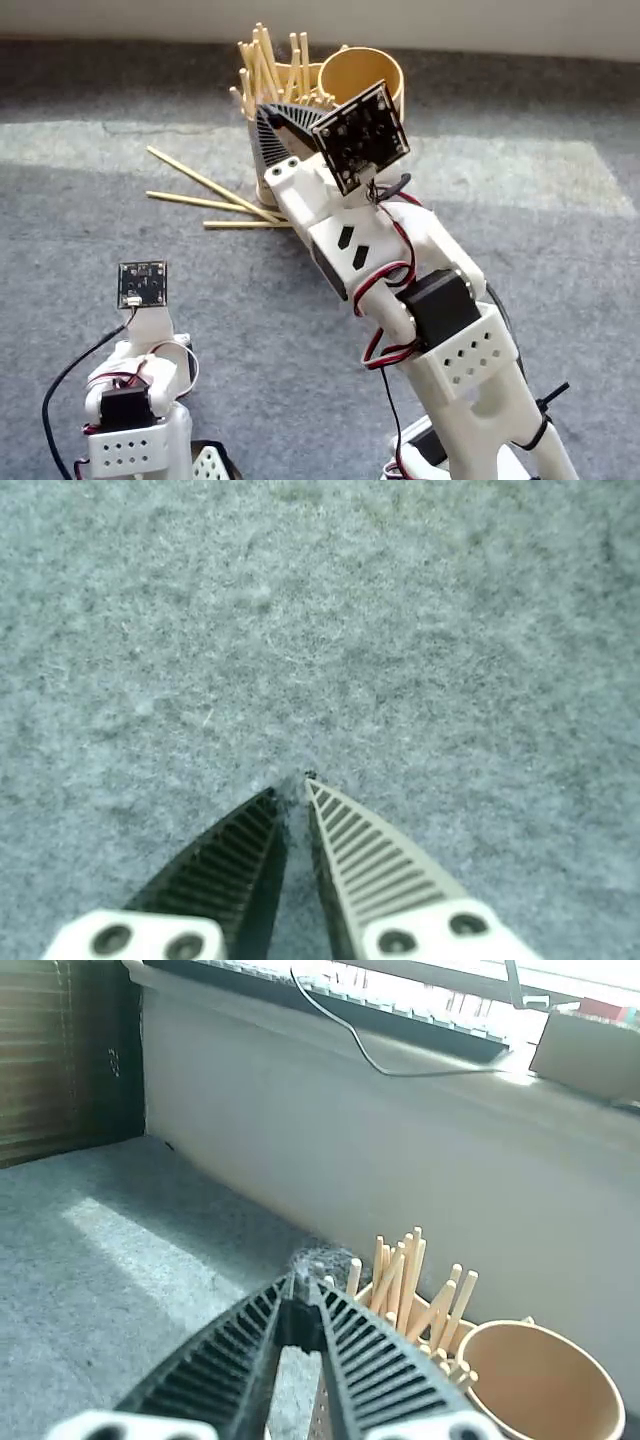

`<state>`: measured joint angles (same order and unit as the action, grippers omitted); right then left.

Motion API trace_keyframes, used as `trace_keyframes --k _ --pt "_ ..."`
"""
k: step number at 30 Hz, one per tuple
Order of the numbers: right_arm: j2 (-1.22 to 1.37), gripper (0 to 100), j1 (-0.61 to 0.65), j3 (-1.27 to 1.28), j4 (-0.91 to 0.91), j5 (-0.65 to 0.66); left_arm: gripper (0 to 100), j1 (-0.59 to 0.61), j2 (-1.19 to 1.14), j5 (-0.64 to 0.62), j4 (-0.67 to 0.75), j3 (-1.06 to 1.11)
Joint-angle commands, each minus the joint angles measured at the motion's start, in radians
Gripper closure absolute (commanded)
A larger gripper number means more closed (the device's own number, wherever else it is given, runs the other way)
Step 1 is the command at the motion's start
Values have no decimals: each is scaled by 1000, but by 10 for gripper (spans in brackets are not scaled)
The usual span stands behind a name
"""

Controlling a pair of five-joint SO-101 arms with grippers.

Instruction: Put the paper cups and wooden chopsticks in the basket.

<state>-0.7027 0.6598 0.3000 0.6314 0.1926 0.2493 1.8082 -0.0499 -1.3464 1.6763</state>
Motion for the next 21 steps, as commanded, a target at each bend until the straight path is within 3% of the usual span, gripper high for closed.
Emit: trace_keyframes --k 1,21 --pt "-30 993 -35 -5 97 5 993 5 8 5 -3 19" --pt "-30 993 -122 -5 688 5 993 5 8 5 -3 19"
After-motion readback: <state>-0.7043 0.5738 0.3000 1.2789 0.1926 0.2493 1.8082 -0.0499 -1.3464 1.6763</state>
